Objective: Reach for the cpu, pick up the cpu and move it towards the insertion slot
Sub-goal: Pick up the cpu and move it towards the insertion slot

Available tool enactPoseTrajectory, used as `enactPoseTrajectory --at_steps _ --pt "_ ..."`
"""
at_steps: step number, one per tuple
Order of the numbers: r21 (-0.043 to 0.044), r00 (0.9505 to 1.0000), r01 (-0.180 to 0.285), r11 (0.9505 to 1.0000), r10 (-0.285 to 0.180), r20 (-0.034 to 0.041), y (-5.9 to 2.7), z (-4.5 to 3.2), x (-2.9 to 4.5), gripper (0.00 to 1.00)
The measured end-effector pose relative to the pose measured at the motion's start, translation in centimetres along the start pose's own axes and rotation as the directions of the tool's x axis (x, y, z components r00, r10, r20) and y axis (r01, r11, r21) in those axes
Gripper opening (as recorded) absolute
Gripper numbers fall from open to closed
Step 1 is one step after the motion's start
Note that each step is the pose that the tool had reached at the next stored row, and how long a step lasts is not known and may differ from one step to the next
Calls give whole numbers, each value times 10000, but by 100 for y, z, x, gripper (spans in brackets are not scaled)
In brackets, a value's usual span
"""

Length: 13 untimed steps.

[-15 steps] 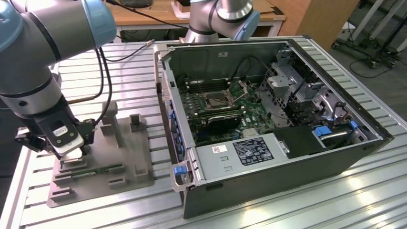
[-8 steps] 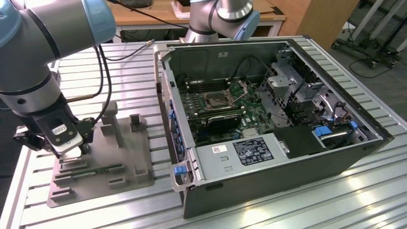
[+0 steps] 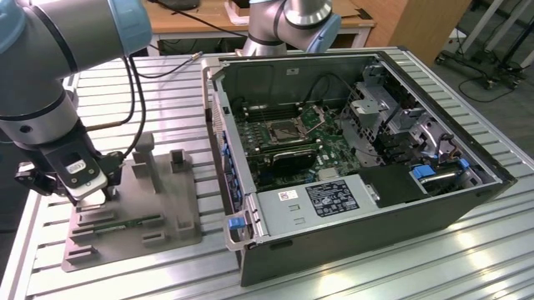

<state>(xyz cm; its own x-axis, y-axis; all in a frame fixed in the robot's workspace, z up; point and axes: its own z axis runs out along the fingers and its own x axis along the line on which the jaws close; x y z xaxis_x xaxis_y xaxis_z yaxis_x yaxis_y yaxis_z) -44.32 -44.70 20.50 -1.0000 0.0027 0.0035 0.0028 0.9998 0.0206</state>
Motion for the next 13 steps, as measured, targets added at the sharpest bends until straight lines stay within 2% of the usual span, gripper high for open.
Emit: enactPoseTrajectory --at_steps 13 --pt "0 10000 -4 10000 4 -64 2 -85 -7 55"
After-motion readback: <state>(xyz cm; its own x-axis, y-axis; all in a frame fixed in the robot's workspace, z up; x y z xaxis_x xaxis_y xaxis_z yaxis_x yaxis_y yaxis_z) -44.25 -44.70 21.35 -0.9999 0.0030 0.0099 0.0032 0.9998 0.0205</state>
